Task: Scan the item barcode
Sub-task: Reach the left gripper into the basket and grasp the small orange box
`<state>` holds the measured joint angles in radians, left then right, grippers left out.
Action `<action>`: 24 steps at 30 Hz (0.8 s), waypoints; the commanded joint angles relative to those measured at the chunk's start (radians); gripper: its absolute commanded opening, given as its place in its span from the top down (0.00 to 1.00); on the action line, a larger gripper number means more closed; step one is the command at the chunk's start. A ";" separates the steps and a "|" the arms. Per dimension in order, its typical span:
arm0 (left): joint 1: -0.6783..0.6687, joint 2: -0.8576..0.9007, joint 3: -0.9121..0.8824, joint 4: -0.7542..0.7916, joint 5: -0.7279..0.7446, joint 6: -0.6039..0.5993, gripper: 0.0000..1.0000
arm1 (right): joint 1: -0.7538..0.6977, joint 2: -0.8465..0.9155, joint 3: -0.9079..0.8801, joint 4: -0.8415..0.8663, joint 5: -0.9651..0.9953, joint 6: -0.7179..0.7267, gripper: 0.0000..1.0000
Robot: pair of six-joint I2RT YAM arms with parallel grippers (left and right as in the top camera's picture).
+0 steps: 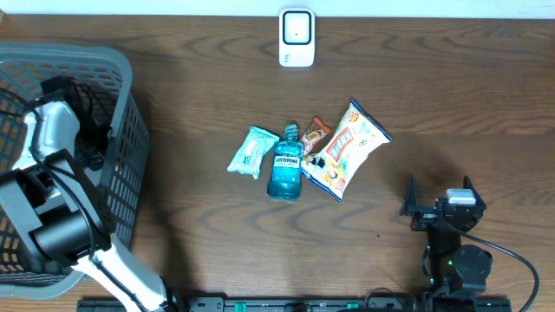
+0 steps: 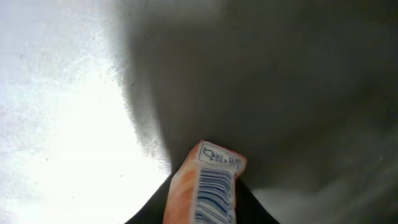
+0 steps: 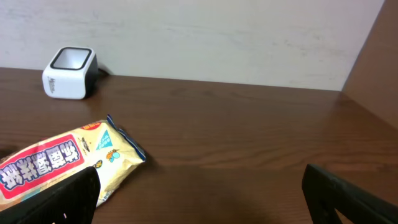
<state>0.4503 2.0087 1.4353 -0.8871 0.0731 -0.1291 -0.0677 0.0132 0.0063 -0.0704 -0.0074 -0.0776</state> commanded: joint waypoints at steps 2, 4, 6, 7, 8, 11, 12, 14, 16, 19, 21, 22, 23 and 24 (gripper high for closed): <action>0.002 -0.059 -0.023 -0.006 -0.006 -0.006 0.87 | 0.008 0.000 -0.001 -0.004 0.002 -0.009 0.01; 0.003 -0.124 -0.018 -0.005 -0.006 -0.008 0.90 | 0.008 0.000 -0.001 -0.004 0.002 -0.009 0.01; 0.003 -0.204 -0.008 -0.005 -0.006 -0.014 0.91 | 0.008 0.000 -0.001 -0.004 0.002 -0.009 0.01; 0.003 -0.244 -0.001 -0.004 -0.006 -0.014 0.91 | 0.008 0.001 -0.001 -0.004 0.002 -0.009 0.01; 0.003 -0.291 0.005 0.000 -0.006 -0.014 0.91 | 0.008 0.001 -0.001 -0.004 0.002 -0.009 0.01; 0.004 -0.436 0.011 0.019 -0.006 -0.034 0.91 | 0.008 0.001 -0.001 -0.004 0.002 -0.009 0.01; 0.004 -0.489 0.011 0.024 -0.006 -0.055 0.91 | 0.008 0.001 -0.001 -0.004 0.002 -0.009 0.01; 0.003 -0.582 0.011 0.032 -0.006 -0.091 0.91 | 0.008 0.001 -0.001 -0.004 0.002 -0.009 0.01; 0.003 -0.678 0.011 0.033 -0.005 -0.141 0.91 | 0.008 0.001 -0.001 -0.004 0.002 -0.009 0.01; -0.008 -0.797 0.011 0.030 0.081 -0.183 0.92 | 0.008 0.001 -0.001 -0.004 0.002 -0.009 0.01; -0.032 -0.861 0.011 0.029 0.207 -0.184 0.92 | 0.008 0.001 -0.001 -0.004 0.002 -0.009 0.01; -0.051 -0.885 0.010 0.029 0.261 -0.183 0.92 | 0.008 0.001 -0.001 -0.004 0.002 -0.009 0.01; -0.080 -0.908 0.008 0.027 0.313 -0.184 0.92 | 0.008 0.001 -0.001 -0.004 0.002 -0.009 0.01; -0.116 -0.926 0.008 0.020 0.345 -0.185 0.92 | 0.008 0.001 -0.001 -0.004 0.002 -0.009 0.01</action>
<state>0.4057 1.1225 1.4292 -0.8566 0.2234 -0.2844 -0.0677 0.0132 0.0063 -0.0704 -0.0074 -0.0776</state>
